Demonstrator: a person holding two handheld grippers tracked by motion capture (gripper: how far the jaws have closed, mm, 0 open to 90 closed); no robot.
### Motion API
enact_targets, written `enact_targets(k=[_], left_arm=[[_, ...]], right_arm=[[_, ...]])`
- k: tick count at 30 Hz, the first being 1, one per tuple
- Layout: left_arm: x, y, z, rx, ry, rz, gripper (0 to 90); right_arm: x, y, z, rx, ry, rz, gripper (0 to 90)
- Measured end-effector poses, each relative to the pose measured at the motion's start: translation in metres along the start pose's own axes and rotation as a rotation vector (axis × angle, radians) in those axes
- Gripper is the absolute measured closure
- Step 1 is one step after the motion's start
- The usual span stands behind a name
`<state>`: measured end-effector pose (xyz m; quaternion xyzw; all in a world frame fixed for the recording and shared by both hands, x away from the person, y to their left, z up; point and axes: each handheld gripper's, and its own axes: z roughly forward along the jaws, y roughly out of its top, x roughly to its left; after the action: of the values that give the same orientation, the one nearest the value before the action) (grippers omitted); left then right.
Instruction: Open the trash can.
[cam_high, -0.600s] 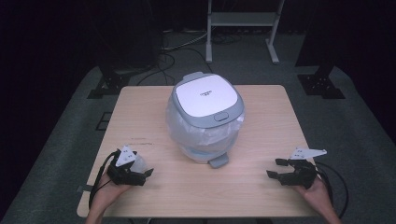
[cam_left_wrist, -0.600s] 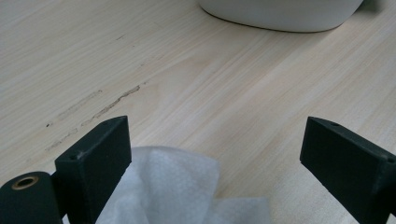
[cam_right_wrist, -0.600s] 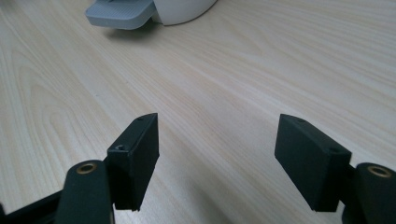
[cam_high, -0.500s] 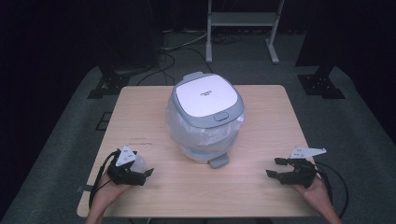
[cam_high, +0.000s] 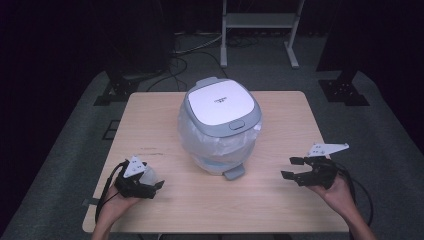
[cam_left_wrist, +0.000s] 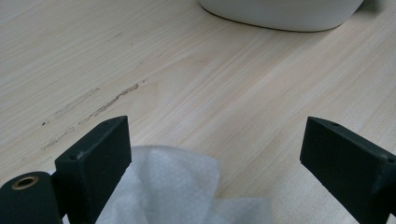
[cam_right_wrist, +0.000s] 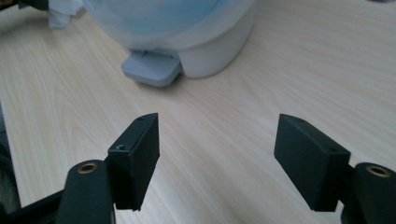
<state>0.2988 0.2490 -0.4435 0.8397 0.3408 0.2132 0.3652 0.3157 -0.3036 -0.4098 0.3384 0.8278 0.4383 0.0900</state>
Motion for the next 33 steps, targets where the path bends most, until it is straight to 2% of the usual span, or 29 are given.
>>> enact_targets(k=[14, 21, 33], left_arm=[[0.000, -0.001, -0.002, -0.002, 0.002, 0.002, 7.9], [-0.001, 0.000, -0.002, -0.007, 0.000, 0.003, 7.9], [-0.002, 0.001, -0.004, -0.009, 0.001, 0.000, 7.9]], right_arm=[[0.012, 0.055, -0.015, -0.003, 0.021, -0.069, 30.0], [0.015, 0.071, -0.022, -0.019, 0.027, -0.075, 30.4], [0.026, 0.106, -0.037, -0.030, 0.033, -0.118, 31.1]])
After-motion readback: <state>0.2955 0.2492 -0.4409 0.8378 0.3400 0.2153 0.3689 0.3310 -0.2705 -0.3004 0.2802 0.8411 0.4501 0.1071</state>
